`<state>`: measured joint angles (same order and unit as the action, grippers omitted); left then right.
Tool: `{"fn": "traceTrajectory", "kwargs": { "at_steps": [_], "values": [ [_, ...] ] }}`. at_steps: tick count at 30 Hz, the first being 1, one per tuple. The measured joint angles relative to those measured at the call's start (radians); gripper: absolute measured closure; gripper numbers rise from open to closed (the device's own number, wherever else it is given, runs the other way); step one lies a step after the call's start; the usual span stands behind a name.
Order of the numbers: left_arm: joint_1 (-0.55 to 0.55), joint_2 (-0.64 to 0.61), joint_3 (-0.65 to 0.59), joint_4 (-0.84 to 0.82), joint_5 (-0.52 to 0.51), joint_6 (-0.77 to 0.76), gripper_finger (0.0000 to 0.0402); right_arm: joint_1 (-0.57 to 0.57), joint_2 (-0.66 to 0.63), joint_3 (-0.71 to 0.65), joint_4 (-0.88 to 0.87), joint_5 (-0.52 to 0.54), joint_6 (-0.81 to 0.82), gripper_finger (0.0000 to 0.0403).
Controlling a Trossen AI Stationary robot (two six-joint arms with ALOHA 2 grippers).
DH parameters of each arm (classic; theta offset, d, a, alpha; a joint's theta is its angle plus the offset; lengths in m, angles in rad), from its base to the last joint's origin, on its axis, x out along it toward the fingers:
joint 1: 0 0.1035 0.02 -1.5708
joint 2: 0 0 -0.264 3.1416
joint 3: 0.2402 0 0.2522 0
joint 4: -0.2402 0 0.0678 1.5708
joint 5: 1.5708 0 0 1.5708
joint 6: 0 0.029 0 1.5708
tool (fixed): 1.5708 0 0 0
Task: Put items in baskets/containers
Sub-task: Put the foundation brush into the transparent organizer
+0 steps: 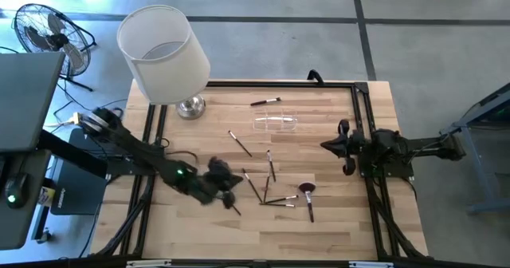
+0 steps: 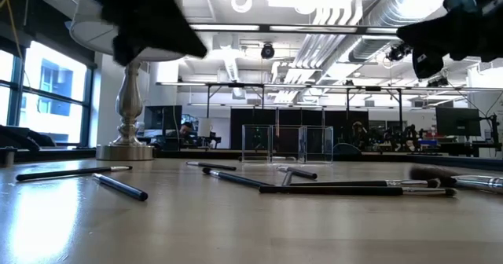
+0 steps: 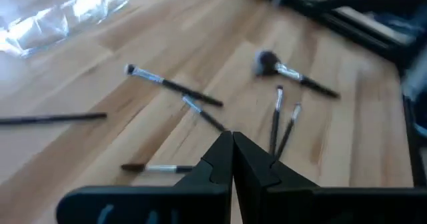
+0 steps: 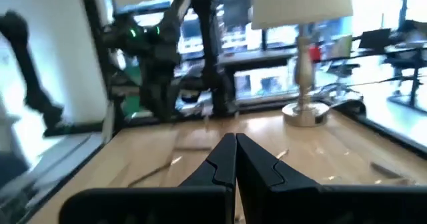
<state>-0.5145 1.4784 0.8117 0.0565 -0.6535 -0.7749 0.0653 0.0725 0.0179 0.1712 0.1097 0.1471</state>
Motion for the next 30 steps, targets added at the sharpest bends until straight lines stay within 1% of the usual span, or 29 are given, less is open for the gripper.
{"fn": "traceTrajectory", "kwargs": {
  "at_steps": [1,2,4,6,7,9,11,13,15,16,19,20,21,24,26,28,30],
  "values": [
    [0.010,-0.022,-0.051,0.104,0.039,0.053,0.0402,0.000,0.005,-0.002,0.025,0.017,0.023,0.0402],
    [0.025,-0.053,-0.105,0.168,0.082,0.103,0.0401,-0.001,0.026,-0.002,0.073,0.035,0.036,0.0402],
    [0.048,-0.118,-0.200,0.222,0.122,0.209,0.0401,0.001,0.063,0.002,0.152,0.079,0.046,0.0402],
    [0.075,-0.158,-0.255,0.285,0.172,0.287,0.0401,0.000,0.120,0.001,0.251,0.121,0.033,0.0402],
    [0.088,-0.193,-0.287,0.277,0.185,0.327,0.0401,0.000,0.161,0.014,0.287,0.156,0.022,0.0402],
    [0.109,-0.232,-0.318,0.284,0.219,0.393,0.0401,0.000,0.218,0.039,0.298,0.210,-0.006,0.0402],
    [0.142,-0.282,-0.352,0.278,0.247,0.455,0.0401,-0.006,0.325,0.106,0.314,0.244,-0.048,0.0402],
    [0.164,-0.314,-0.368,0.274,0.263,0.509,0.0401,-0.015,0.408,0.164,0.284,0.260,-0.076,0.0402],
    [0.202,-0.356,-0.385,0.255,0.279,0.543,0.0401,-0.037,0.535,0.259,0.277,0.269,-0.109,0.0402],
    [0.215,-0.373,-0.390,0.247,0.287,0.560,0.0401,-0.048,0.576,0.304,0.257,0.275,-0.117,0.0402],
    [0.269,-0.417,-0.405,0.253,0.338,0.600,0.0401,-0.097,0.748,0.471,0.142,0.311,-0.122,0.0403],
    [0.282,-0.431,-0.408,0.246,0.348,0.611,0.0401,-0.116,0.789,0.532,0.087,0.317,-0.122,0.0402],
    [0.293,-0.433,-0.406,0.255,0.364,0.611,0.0401,-0.136,0.836,0.583,-0.005,0.322,-0.122,0.0402],
    [0.328,-0.468,-0.409,0.216,0.381,0.614,0.0401,-0.214,0.987,0.775,-0.205,0.295,-0.114,0.0402],
    [0.339,-0.470,-0.400,0.231,0.386,0.606,0.0401,-0.270,1.083,0.890,-0.393,0.273,-0.076,0.0402],
    [0.346,-0.490,-0.409,0.190,0.380,0.607,0.0401,-0.333,1.183,1.018,-0.506,0.245,-0.038,0.0402],
    [0.345,-0.488,-0.403,0.199,0.379,0.601,0.0401,-0.391,1.278,1.130,-0.649,0.217,-0.030,0.0402]
  ]
}}
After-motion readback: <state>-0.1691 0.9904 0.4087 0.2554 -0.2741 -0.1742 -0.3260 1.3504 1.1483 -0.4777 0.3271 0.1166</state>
